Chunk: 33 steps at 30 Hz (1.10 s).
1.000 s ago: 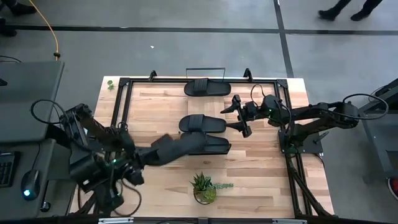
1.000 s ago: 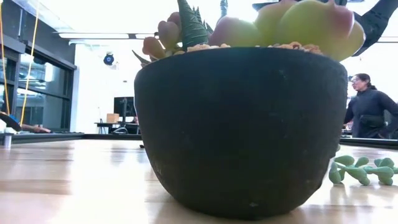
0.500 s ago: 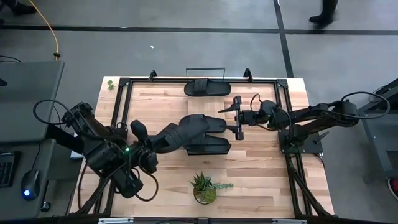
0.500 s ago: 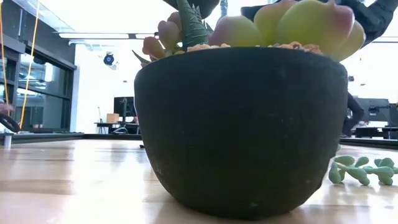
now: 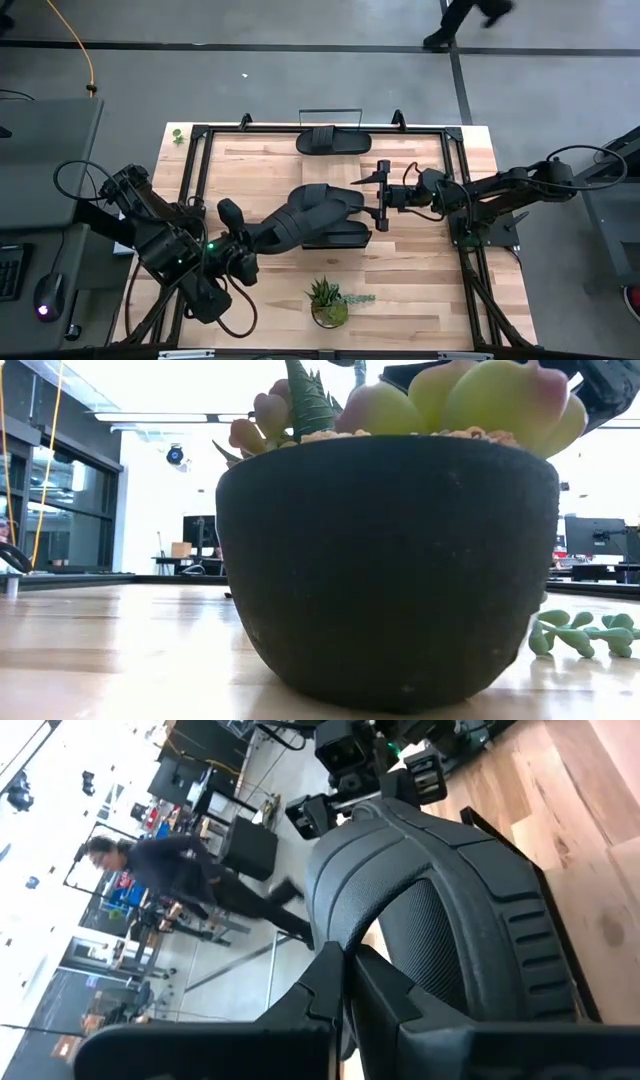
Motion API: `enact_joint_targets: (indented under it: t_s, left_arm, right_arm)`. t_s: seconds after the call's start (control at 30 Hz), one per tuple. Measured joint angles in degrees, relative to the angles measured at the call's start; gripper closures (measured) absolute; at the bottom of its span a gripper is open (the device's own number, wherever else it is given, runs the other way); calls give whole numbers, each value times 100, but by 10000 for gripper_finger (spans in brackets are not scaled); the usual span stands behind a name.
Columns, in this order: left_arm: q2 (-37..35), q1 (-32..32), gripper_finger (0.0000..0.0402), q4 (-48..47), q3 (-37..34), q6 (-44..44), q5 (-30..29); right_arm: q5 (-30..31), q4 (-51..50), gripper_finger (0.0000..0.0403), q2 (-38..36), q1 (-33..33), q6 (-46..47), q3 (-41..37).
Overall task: Pick and place slides into the shelf
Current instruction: Put the black slide on the shelf
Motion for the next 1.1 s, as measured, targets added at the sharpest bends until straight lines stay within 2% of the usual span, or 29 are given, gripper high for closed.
enact_joint_targets:
  t_s: [0.33,0.43,0.7,1.1]
  left_arm:
    - [2,65,401,530,-1,541,17]
    - [2,202,401,534,-1,539,181]
    - [4,555,401,796,-1,741,568]
    - [4,557,401,1568,-1,1468,784]
  right_arm:
    - [0,301,144,2,245,-2,6]
    - [-6,120,144,2,364,-4,178]
    - [97,-1163,144,15,658,-107,871]
    - [300,-1405,145,15,741,-35,957]
